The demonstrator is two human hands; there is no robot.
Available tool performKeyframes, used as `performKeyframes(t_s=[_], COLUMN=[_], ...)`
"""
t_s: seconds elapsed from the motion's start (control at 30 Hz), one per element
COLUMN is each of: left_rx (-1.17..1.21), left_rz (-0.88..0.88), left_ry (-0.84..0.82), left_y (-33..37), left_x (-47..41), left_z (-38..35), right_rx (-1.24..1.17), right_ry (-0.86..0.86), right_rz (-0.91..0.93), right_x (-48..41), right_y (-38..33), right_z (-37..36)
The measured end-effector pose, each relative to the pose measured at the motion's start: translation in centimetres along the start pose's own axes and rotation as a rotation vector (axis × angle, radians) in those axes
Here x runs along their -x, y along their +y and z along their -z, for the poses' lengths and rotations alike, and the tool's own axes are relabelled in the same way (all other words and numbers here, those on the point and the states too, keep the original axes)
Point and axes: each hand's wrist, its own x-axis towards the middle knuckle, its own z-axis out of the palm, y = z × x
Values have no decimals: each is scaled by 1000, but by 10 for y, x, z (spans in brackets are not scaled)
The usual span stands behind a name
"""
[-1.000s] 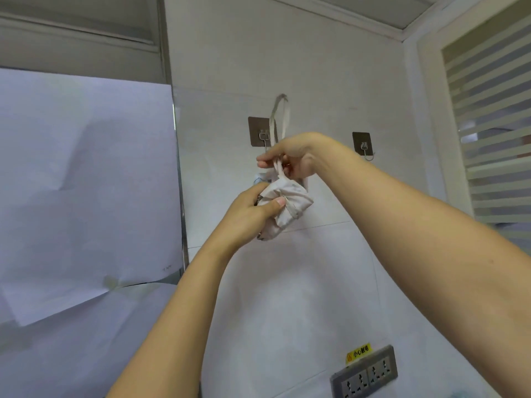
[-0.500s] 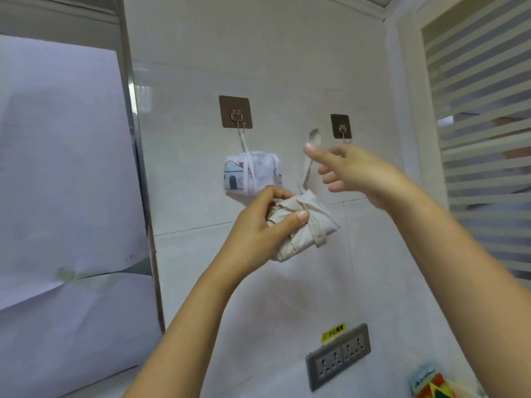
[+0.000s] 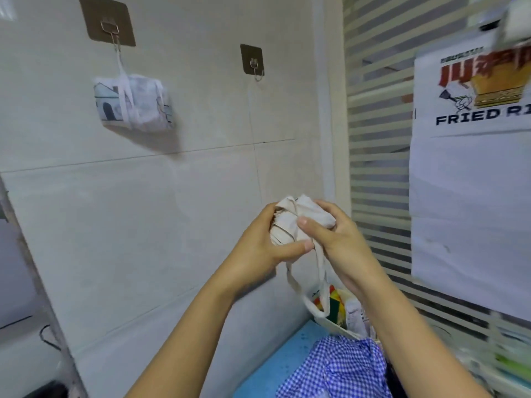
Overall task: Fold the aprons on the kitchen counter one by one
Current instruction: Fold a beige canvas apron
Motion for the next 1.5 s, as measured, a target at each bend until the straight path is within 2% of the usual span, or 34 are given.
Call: performKeyframes(t_s=[0.07, 0.13, 0.23, 0.3, 0.37, 0.47, 0.57, 0.67, 0.77, 0.83, 0.9, 0.97, 1.03, 1.13, 1.23, 1.3, 1.37, 1.5], left_rx=[44, 46, 17, 102, 316, 776, 1197, 1390, 1402, 1447, 1531, 1647, 1718, 1512, 964, 582, 323, 198], left_rz=[15, 6, 14, 80, 192, 395, 576, 648, 687, 678, 634, 543, 420, 296, 285, 346, 386, 387], left_ry=[-23, 21, 164, 258, 243, 162, 305, 431, 483, 483, 508, 554, 576, 490, 256, 147, 83, 15], left_y=[-7, -12, -20, -25, -26, -25, -35, -48, -60, -67, -74, -76, -76, -76, -79, -79, -76, -73], left_x=[4, 6, 6, 5, 2, 1, -3, -3, -5, -10, -16, -20, -19, -15, -8, -2, 3, 8], left_z=[-13, -25, -44, -51, -54, -60, -55, -40, -42, -55, -70, -82, -91, -94, -85, -79, -79, -87], right_rx=[41, 78, 14, 117, 213, 276, 276, 204, -14, -252, -605, -1038, -1280, -1244, -923, -726, -519, -58], right_ry=[2, -19, -35, -68, -138, -227, -386, -508, -535, -464, -338, -282, -194, -37, -11, -120, -311, -669], right_rz=[-31, -76, -189, -222, -156, -83, -138, -210, -231, -247, -260, -248, -253, -297, -364, -395, -447, -564], right_x=[9, 18, 34, 47, 57, 66, 71, 77, 80, 82, 84, 80, 73, 57, 41, 31, 23, 11], right_y=[1, 5, 11, 12, 17, 15, 10, 15, 27, 31, 38, 49, 64, 79, 77, 66, 51, 34], right_z=[15, 26, 39, 47, 56, 70, 93, 120, 135, 127, 116, 109, 107, 112, 121, 132, 139, 136])
